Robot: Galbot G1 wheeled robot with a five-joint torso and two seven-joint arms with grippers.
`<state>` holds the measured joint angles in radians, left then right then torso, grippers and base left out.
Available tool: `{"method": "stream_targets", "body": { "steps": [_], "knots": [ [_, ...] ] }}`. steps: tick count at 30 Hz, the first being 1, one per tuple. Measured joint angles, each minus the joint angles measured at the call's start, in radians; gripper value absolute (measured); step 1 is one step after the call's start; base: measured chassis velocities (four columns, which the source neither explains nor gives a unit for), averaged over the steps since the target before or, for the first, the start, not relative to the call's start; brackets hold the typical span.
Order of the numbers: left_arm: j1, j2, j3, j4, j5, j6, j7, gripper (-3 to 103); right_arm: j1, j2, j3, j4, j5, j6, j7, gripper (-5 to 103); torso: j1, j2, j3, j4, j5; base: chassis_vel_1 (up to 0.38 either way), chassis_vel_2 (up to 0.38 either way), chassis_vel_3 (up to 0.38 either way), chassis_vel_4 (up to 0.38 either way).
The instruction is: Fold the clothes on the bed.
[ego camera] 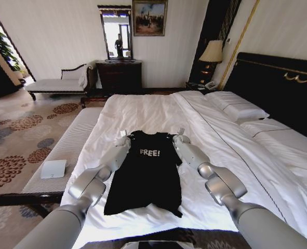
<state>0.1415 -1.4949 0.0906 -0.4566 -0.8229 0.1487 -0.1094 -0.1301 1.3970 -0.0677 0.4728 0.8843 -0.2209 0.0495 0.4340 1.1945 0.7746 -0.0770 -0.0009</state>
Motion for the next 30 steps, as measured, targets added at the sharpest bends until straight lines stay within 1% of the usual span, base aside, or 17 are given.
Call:
{"method": "stream_targets", "body": {
  "steps": [7,11,13,14,15,16,17,18,19,21,22,23,24,26,27,29,30],
  "knots": [
    [-0.015,-0.002,-0.034,0.020,0.011,0.005,0.003,1,0.019,0.036,0.049,-0.075,-0.078,0.024,-0.018,0,0.000,0.000,0.000,0.0004,0.0000,0.000,0.000,0.000,0.000],
    [-0.008,0.004,-0.033,0.014,0.010,0.033,-0.031,-2,0.009,0.032,0.046,-0.064,-0.094,0.021,-0.027,-1,0.000,0.000,0.000,0.0001,0.0001,0.000,0.000,0.000,0.000],
    [-0.005,0.006,-0.036,0.015,0.011,0.044,-0.042,8,0.002,0.028,0.042,-0.053,-0.098,0.019,-0.027,9,0.000,0.000,0.000,0.0001,0.0001,0.000,0.000,0.000,0.000],
    [-0.004,0.008,-0.037,0.015,0.012,0.048,-0.045,13,-0.002,0.025,0.040,-0.045,-0.099,0.019,-0.027,9,0.000,0.000,0.000,0.0001,0.0000,0.000,0.000,0.000,0.000],
    [-0.002,0.013,-0.038,0.008,0.013,0.053,-0.050,19,-0.010,0.018,0.034,-0.026,-0.096,0.017,-0.027,20,0.000,0.000,0.000,0.0003,0.0000,0.000,0.000,0.000,0.000],
    [-0.002,0.013,-0.038,0.008,0.013,0.053,-0.050,19,-0.010,0.018,0.034,-0.026,-0.096,0.017,-0.027,20,0.000,0.000,0.000,0.0003,0.0000,0.000,0.000,0.000,0.000],
    [-0.001,0.017,-0.038,0.000,0.012,0.057,-0.053,24,-0.018,0.010,0.026,-0.008,-0.090,0.014,-0.026,20,0.000,0.000,0.000,0.0004,0.0000,0.000,0.000,0.000,0.000],
    [0.000,0.022,-0.038,-0.010,0.011,0.060,-0.055,29,-0.026,0.000,0.015,0.015,-0.079,0.007,-0.023,25,0.000,0.000,0.000,0.0003,0.0002,0.000,0.000,0.000,0.000],
    [0.002,0.029,-0.036,-0.021,0.008,0.062,-0.059,29,-0.034,-0.012,0.004,0.039,-0.068,-0.002,-0.019,31,0.000,0.000,0.000,0.0003,0.0002,0.000,0.000,0.000,0.000],
    [0.009,0.044,-0.032,-0.045,-0.006,0.068,-0.068,40,-0.051,-0.033,-0.014,0.092,-0.039,-0.031,-0.001,41,0.000,0.000,0.000,0.0000,0.0003,0.000,0.000,0.000,0.000],
    [0.009,0.044,-0.032,-0.045,-0.006,0.068,-0.068,40,-0.051,-0.033,-0.014,0.092,-0.039,-0.031,-0.001,41,0.000,0.000,0.000,0.0000,0.0003,0.000,0.000,0.000,0.000],
    [0.014,0.054,-0.028,-0.060,-0.015,0.071,-0.074,45,-0.061,-0.045,-0.021,0.122,-0.017,-0.048,0.013,41,0.000,0.000,0.000,-0.0001,0.0002,0.000,0.000,0.000,0.000],
    [0.022,0.065,-0.023,-0.076,-0.023,0.073,-0.077,45,-0.071,-0.056,-0.027,0.156,0.006,-0.060,0.027,47,0.000,0.000,0.000,-0.0001,0.0001,0.000,0.000,0.000,0.000],
    [0.050,0.102,-0.002,-0.138,-0.044,0.073,-0.082,57,-0.100,-0.083,-0.040,0.232,0.049,-0.082,0.057,58,0.000,0.000,0.000,0.0001,0.0001,0.000,0.000,0.000,0.000],
    [0.050,0.102,-0.002,-0.138,-0.044,0.073,-0.082,57,-0.100,-0.083,-0.040,0.232,0.049,-0.082,0.057,58,0.000,0.000,0.000,0.0001,0.0001,0.000,0.000,0.000,0.000],
    [0.083,0.151,0.013,-0.211,-0.067,0.072,-0.093,68,-0.136,-0.109,-0.044,0.309,0.083,-0.098,0.087,69,0.000,0.000,0.000,0.0002,-0.0001,0.000,0.000,0.000,0.000],
    [0.101,0.177,0.017,-0.250,-0.077,0.069,-0.099,74,-0.158,-0.123,-0.043,0.352,0.103,-0.105,0.102,69,0.000,0.000,0.000,0.0003,0.0000,0.000,0.000,0.000,0.000]
  ]
}}
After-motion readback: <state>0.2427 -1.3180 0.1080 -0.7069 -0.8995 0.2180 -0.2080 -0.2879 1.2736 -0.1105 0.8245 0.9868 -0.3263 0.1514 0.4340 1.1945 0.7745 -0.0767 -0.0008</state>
